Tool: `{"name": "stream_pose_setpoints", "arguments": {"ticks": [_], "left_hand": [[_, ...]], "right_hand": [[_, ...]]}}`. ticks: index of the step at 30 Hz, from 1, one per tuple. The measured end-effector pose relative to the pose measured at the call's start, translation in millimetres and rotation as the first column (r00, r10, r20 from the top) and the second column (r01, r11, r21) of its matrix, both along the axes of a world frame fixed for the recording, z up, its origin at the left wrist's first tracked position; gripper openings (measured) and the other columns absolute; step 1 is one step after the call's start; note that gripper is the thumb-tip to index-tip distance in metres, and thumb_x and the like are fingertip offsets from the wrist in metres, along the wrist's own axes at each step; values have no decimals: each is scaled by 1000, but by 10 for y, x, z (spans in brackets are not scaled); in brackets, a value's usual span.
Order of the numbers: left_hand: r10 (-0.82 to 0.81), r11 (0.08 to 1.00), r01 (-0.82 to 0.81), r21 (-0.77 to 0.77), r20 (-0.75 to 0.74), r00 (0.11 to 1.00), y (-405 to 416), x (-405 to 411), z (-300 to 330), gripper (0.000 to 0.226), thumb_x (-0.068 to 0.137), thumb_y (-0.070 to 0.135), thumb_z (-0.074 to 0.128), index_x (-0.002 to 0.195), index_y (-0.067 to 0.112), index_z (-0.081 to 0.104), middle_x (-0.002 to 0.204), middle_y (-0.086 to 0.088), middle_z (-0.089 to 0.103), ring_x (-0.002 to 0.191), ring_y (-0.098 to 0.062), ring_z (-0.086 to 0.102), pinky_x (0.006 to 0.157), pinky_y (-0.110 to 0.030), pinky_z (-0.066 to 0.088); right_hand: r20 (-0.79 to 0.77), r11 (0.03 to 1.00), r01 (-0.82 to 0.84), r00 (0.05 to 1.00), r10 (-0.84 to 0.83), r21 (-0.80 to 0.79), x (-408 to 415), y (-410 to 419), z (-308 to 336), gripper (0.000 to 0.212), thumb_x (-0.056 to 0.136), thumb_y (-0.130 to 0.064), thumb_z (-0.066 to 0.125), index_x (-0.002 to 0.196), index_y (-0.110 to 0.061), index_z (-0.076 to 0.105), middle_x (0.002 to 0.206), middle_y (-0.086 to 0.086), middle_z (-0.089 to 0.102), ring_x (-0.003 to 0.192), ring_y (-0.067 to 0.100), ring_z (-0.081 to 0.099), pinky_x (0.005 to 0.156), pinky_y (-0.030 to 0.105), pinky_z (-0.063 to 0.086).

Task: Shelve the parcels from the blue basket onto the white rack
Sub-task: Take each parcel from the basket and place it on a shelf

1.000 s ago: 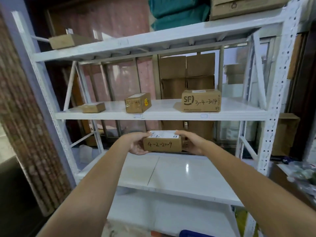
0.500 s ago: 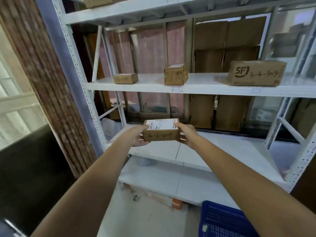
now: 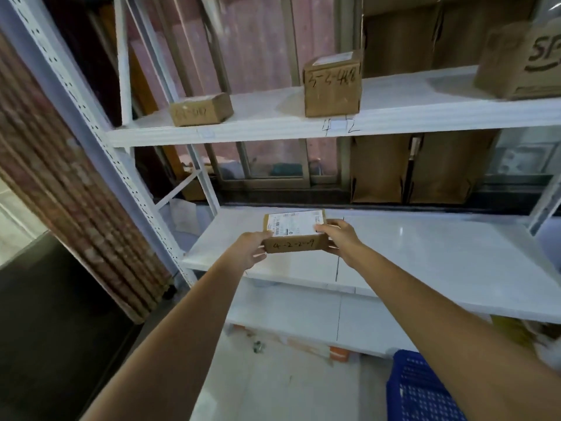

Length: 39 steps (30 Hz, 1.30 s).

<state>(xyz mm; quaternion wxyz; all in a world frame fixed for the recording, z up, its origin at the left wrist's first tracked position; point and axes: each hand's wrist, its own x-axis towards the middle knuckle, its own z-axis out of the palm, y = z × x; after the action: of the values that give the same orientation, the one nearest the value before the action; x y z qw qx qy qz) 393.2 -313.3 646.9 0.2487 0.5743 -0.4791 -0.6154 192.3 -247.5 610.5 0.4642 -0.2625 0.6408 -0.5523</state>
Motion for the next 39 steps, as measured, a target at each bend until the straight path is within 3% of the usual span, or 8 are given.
{"name": "stream_pose_setpoints", "arguments": {"ticks": [4,11,20,24,29,33,37,39], "left_hand": [[-4,1000,3,18,26,1000,-588,-71,-233,28,90,21,64,113,7,60,117,-9,62,107,-22,56,86,-29,45],[36,994,-40,107,33,999,-1394,164,-716,16,89,15,65,102,9,59,109,-8,59,101,-23,55,86,-31,42],[-107,984,97,146,61,992,-2465,728,-1461,27,89,15,64,115,7,61,110,-11,61,103,-25,54,89,-33,34],[-197,980,189,62,148,969,-2898,963,-1891,31,90,16,65,118,3,64,104,-13,63,90,-26,55,68,-30,39],[-198,979,203,-5,216,956,-3203,1168,-2400,25,90,16,63,112,3,67,96,-9,61,88,-18,51,76,-29,39],[-203,978,208,5,243,948,-3360,1257,-2736,23,90,18,63,107,4,69,99,-14,66,86,-21,54,73,-30,42],[-188,982,190,18,246,951,-3402,1248,-2967,25,90,19,61,108,4,69,73,-6,59,63,-17,45,61,-25,36],[-193,981,192,28,246,950,-3422,1247,-3067,25,90,20,60,109,7,68,79,-11,63,68,-20,47,65,-28,37]], "right_hand": [[21,999,-9,1000,8,53,-51,-485,-271,46,86,-23,71,128,-18,53,129,12,58,112,28,61,75,28,57],[3,991,-3,1000,2,131,222,-1268,-683,41,82,-24,71,119,-21,53,125,9,61,112,26,60,93,39,54],[-80,964,83,995,-65,253,886,-2073,-1433,62,66,-37,74,122,-17,58,115,5,67,103,24,66,93,47,55],[-85,938,156,987,-137,308,1244,-2388,-1815,66,64,-37,72,125,-18,56,113,2,68,103,24,66,96,47,52],[-124,917,201,978,-168,344,1607,-2639,-2137,47,79,-21,73,123,-17,57,119,2,67,108,24,63,97,43,50],[-195,919,190,972,-128,345,1711,-2742,-2294,42,84,-18,69,125,-15,58,124,3,64,112,23,60,92,34,48],[-248,919,180,964,-94,351,1729,-2817,-2420,41,88,-15,63,129,-14,58,126,2,61,103,17,56,81,27,42],[-252,916,172,964,-81,363,1728,-2859,-2480,42,88,-10,60,130,-13,57,127,2,61,99,16,55,80,27,43]]}}
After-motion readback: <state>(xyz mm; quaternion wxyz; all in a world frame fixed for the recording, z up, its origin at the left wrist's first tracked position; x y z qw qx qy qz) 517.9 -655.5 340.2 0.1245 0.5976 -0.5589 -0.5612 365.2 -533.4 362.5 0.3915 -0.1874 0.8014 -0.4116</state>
